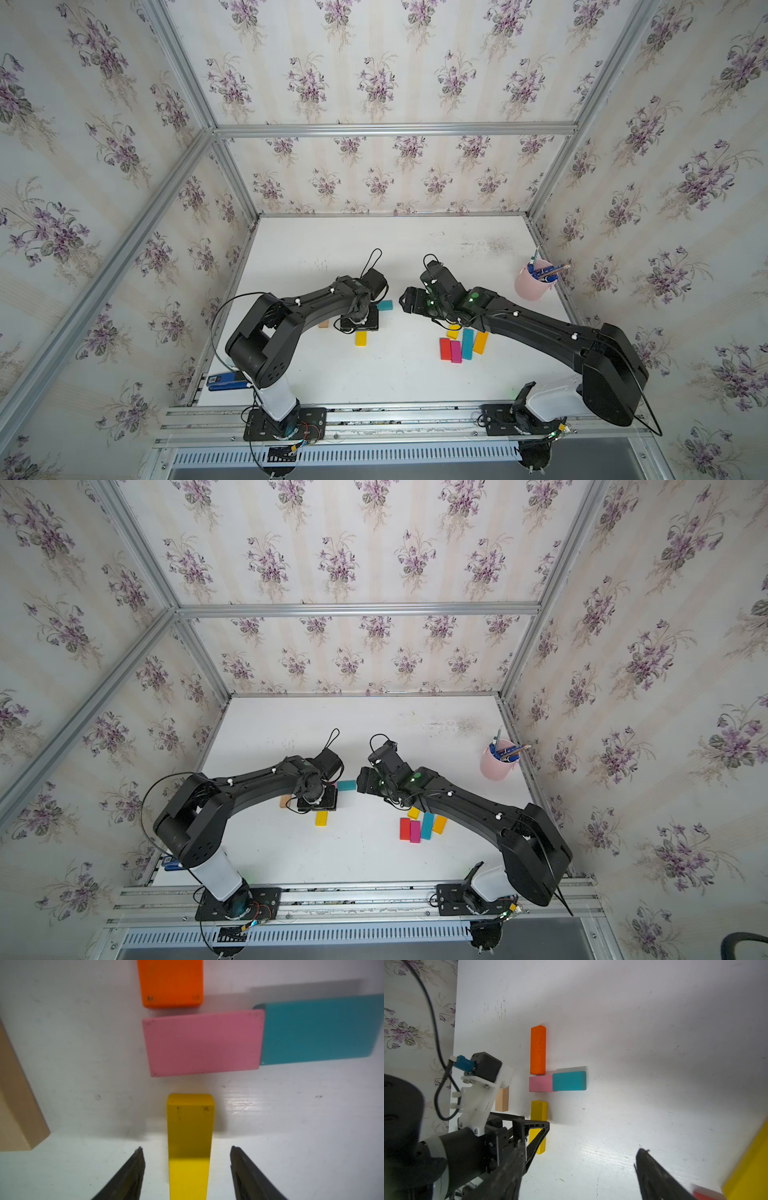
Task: Assemble the letter h with building blocks
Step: Assemble the building block at the center of the board.
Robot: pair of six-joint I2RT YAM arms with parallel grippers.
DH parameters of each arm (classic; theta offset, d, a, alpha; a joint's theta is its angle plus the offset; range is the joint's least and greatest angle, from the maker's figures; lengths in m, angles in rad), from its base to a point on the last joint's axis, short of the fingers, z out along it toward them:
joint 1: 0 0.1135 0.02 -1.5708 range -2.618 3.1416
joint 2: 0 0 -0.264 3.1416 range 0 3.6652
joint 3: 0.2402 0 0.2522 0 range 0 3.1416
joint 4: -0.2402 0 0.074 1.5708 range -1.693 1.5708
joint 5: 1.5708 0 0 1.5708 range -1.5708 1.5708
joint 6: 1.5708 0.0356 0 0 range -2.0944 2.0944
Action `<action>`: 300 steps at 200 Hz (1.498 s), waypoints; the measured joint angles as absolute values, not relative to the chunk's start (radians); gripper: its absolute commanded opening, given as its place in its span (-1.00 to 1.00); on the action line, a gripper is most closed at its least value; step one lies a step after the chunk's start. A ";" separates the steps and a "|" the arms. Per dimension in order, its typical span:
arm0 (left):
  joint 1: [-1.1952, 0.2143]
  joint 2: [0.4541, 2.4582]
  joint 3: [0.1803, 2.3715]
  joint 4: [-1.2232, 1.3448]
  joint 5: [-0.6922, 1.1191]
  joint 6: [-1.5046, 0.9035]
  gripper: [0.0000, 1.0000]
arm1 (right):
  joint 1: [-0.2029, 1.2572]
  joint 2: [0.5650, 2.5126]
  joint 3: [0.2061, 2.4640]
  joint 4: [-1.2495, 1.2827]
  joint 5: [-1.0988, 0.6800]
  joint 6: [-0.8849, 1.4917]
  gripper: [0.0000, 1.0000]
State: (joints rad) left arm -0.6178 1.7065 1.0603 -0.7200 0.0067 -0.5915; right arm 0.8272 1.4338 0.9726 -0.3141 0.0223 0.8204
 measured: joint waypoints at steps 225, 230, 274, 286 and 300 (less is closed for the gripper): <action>-0.358 0.881 0.926 -1.034 -0.039 -0.591 0.32 | 1.151 2.175 1.602 -0.548 0.191 0.939 0.14; -0.357 0.882 0.925 -1.033 -0.034 -0.591 0.31 | 1.151 2.179 1.608 -0.550 0.190 0.938 0.10; -0.352 0.892 0.924 -1.025 -0.015 -0.589 0.31 | 1.151 2.216 1.669 -0.581 0.190 0.934 -0.04; -0.351 0.894 0.924 -1.025 -0.007 -0.587 0.31 | 1.151 2.226 1.687 -0.595 0.191 0.934 -0.10; -0.351 0.896 0.924 -1.024 -0.004 -0.584 0.31 | 1.149 2.234 1.698 -0.603 0.192 0.934 -0.20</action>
